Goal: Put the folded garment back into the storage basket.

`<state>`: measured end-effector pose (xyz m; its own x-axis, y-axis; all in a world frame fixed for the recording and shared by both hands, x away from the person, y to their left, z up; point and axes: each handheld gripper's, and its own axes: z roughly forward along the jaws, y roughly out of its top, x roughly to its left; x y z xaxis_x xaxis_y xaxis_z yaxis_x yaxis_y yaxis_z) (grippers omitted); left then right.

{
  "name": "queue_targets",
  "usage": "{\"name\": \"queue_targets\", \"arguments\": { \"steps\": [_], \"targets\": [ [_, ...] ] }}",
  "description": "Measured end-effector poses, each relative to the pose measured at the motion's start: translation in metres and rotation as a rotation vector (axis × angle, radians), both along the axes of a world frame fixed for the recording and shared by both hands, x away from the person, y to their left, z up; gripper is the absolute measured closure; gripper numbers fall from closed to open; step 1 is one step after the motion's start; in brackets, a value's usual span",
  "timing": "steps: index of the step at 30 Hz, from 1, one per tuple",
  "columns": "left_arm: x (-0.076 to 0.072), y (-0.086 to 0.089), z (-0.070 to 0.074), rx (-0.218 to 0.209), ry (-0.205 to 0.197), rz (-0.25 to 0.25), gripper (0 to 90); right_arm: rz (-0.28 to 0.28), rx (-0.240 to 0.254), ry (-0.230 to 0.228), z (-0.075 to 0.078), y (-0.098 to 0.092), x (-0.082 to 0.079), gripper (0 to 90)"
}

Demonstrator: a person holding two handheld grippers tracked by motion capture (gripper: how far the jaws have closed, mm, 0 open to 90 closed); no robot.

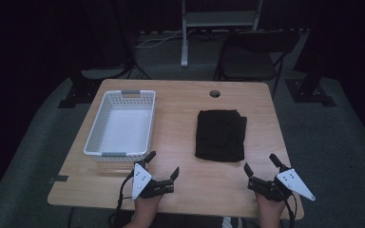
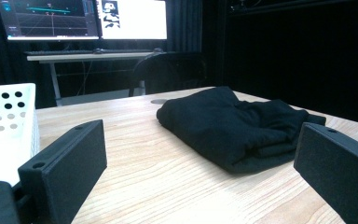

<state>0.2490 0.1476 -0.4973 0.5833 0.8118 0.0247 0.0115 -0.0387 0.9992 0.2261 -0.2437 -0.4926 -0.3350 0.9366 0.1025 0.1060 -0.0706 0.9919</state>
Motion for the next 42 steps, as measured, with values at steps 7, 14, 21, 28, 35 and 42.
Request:
{"name": "queue_targets", "arguments": {
  "steps": [7,14,21,28,35,42],
  "targets": [
    [0.0,0.0,0.0,-0.001,0.001,0.001,2.9,0.002,-0.013,0.01,0.0,0.002,0.0,1.8],
    [0.001,-0.001,0.001,0.016,0.015,-0.003,2.9,0.039,0.025,0.061,0.0,0.002,0.002,1.9],
    [0.005,-0.002,0.002,0.015,0.044,-0.009,2.9,0.044,-0.001,0.064,0.001,0.004,0.001,1.8],
    [0.006,-0.005,0.005,0.016,0.169,-0.057,3.0,0.048,0.023,0.104,0.001,0.002,0.001,0.2],
    [0.007,-0.009,0.009,0.023,0.191,-0.072,3.0,0.033,0.003,0.08,0.007,0.005,-0.004,0.2],
    [0.01,-0.015,0.02,0.028,0.185,-0.08,3.0,-0.002,0.012,0.069,0.018,0.006,-0.006,0.2]
  ]
}}
